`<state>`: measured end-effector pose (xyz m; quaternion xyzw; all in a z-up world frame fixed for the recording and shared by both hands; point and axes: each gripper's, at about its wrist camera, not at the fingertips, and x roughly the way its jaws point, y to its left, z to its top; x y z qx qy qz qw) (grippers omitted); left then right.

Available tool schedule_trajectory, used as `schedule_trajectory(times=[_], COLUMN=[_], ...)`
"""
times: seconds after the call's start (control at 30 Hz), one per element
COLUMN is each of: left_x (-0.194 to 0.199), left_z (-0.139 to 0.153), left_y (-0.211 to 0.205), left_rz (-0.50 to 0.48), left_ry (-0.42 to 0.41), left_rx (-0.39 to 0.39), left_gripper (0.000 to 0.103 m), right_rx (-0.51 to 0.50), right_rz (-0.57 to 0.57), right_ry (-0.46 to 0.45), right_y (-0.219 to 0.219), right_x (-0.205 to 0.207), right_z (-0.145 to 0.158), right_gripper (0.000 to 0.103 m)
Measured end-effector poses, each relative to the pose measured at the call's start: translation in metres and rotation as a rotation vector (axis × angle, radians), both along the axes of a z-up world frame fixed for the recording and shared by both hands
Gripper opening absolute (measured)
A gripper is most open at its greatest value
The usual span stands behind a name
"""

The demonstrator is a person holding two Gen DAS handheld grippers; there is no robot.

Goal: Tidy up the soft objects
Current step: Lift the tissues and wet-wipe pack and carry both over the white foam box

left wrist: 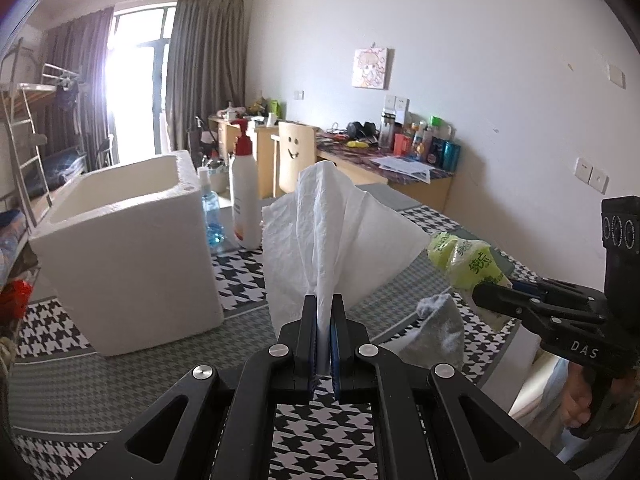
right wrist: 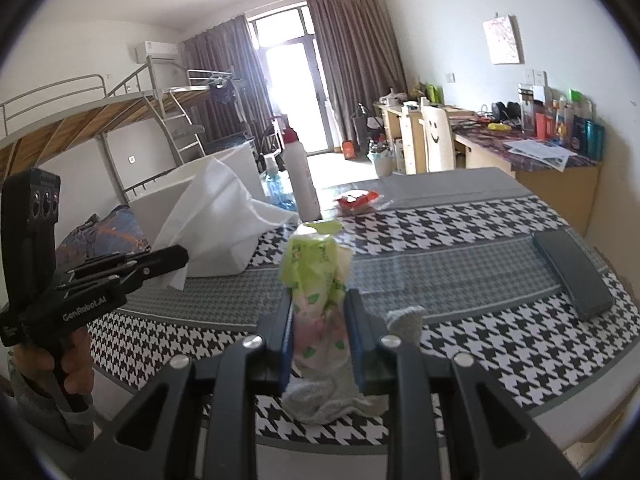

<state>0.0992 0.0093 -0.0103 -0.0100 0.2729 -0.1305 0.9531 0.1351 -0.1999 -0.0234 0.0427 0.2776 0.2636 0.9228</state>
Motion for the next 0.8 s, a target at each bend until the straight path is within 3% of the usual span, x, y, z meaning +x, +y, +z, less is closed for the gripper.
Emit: schedule_trajectory(times=[0.8], left_x=[0.007], left_z=[0.038], left_y=[0.016], left_rz=[0.043], left_ry=[-0.076], left_rx=[0.024], left_gripper=[0.006], right_rx=[0.019], right_rz=[0.048], right_ry=[-0.064], right_y=[0.02], right_x=[0.016], right_z=[0.026], right_gripper=[0.028])
